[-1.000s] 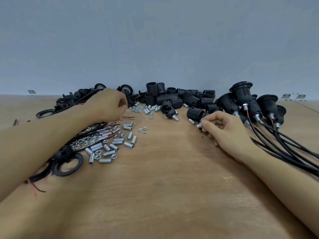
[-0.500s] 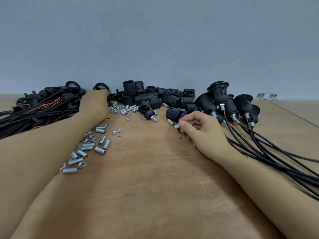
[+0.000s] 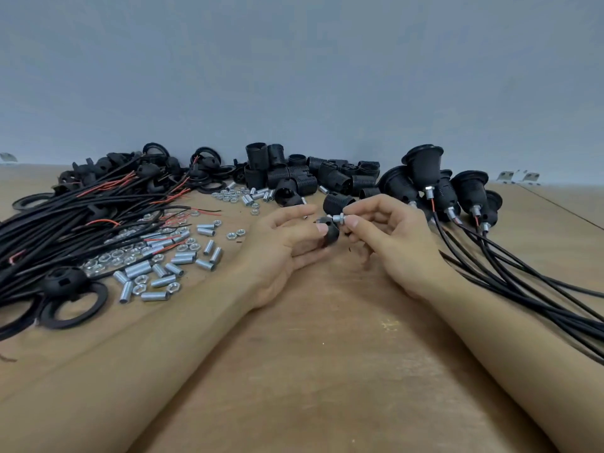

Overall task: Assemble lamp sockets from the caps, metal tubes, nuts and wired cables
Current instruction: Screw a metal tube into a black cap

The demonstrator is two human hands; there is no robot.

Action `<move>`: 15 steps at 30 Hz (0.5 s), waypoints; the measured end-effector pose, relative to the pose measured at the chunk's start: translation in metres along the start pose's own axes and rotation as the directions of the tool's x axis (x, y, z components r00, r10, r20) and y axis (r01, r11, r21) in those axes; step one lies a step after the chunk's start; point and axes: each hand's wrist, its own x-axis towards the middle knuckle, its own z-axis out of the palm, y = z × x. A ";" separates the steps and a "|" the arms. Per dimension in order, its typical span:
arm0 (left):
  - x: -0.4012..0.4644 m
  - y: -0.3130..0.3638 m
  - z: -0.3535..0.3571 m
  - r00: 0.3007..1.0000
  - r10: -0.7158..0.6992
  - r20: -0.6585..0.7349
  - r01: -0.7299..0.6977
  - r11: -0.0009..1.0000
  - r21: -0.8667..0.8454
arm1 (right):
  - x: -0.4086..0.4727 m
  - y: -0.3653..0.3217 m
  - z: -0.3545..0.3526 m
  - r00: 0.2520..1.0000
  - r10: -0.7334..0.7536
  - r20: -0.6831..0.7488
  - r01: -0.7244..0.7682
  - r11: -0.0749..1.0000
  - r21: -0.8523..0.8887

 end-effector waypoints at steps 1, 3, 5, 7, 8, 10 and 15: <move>0.001 0.001 -0.001 0.999 -0.024 0.040 0.023 1.000 0.007 | 0.001 0.001 0.000 1.000 -0.002 0.009 0.002 1.000 -0.006; 0.004 0.002 -0.002 0.996 -0.037 0.075 0.036 0.999 0.023 | 0.002 0.003 0.000 1.000 0.002 0.030 -0.001 1.000 -0.018; 0.007 0.001 -0.001 0.995 -0.047 0.092 0.046 0.999 0.019 | 0.003 0.003 -0.002 0.999 -0.006 0.039 0.007 0.999 -0.038; 0.010 0.000 -0.002 0.994 -0.050 0.097 0.049 0.999 0.012 | 0.004 0.002 -0.003 0.998 -0.025 0.049 0.028 0.998 -0.064; 0.011 -0.001 -0.003 0.994 -0.045 0.097 0.045 0.999 0.004 | 0.004 0.001 -0.003 0.998 -0.033 0.054 0.037 0.997 -0.069; 0.012 -0.002 -0.003 0.995 -0.032 0.096 0.034 0.999 -0.013 | 0.004 -0.001 -0.002 0.997 -0.060 0.057 0.065 0.994 -0.092; 0.015 -0.004 -0.003 0.993 -0.041 0.107 0.035 0.998 0.059 | 0.002 -0.005 -0.002 0.986 -0.159 0.052 0.167 0.953 -0.252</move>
